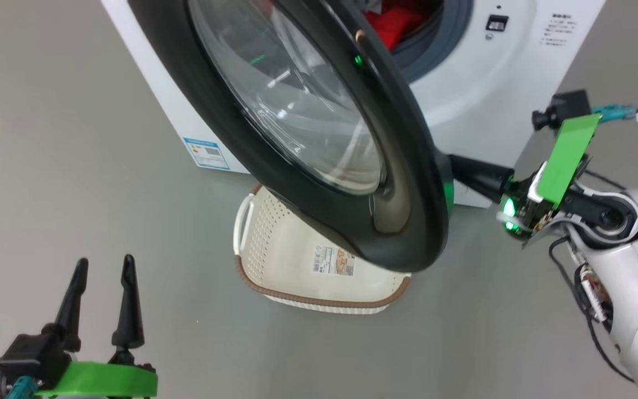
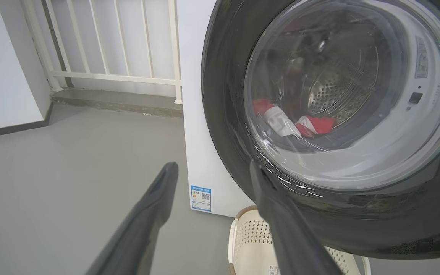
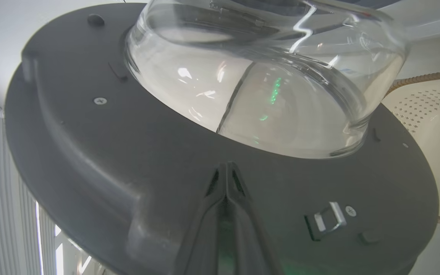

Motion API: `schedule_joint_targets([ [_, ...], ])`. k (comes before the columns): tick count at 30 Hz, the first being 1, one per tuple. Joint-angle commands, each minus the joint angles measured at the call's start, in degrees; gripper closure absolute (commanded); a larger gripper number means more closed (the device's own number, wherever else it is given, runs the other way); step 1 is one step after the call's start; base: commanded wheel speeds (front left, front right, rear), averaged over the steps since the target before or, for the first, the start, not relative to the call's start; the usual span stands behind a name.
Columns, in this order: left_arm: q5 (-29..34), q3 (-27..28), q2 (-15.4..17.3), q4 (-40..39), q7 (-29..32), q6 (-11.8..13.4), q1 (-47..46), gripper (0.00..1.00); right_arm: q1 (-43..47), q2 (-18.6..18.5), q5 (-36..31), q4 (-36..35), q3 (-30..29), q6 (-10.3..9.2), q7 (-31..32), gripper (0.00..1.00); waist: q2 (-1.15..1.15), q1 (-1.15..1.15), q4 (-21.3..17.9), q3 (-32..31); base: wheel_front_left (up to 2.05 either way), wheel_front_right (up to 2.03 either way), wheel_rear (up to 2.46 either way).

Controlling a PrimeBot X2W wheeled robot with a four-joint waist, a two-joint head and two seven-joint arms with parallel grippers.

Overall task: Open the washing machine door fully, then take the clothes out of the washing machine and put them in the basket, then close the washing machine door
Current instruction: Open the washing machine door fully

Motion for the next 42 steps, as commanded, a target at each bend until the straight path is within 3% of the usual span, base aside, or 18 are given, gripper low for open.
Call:
schedule_joint_targets([
  [1,0.64,2.10,1.04,-1.14,-0.70,-0.17,-0.03,0.00,1.53,0.96,0.50,-2.06,0.93,0.09,0.49,1.00,0.00,0.00,1.01,-1.04,0.00,0.00,0.00],
  [20,0.61,2.36,0.93,-0.34,-0.70,-0.17,1.90,0.00,9.47,3.37,2.77,-7.53,1.31,0.09,1.16,1.00,0.00,0.00,6.10,-4.68,0.00,0.00,0.00],
  [42,0.92,1.34,1.44,0.65,-0.70,-0.17,3.37,0.00,11.44,10.64,1.65,-7.73,3.85,0.09,1.28,1.00,0.00,0.00,15.15,-8.28,0.00,0.00,0.00],
])
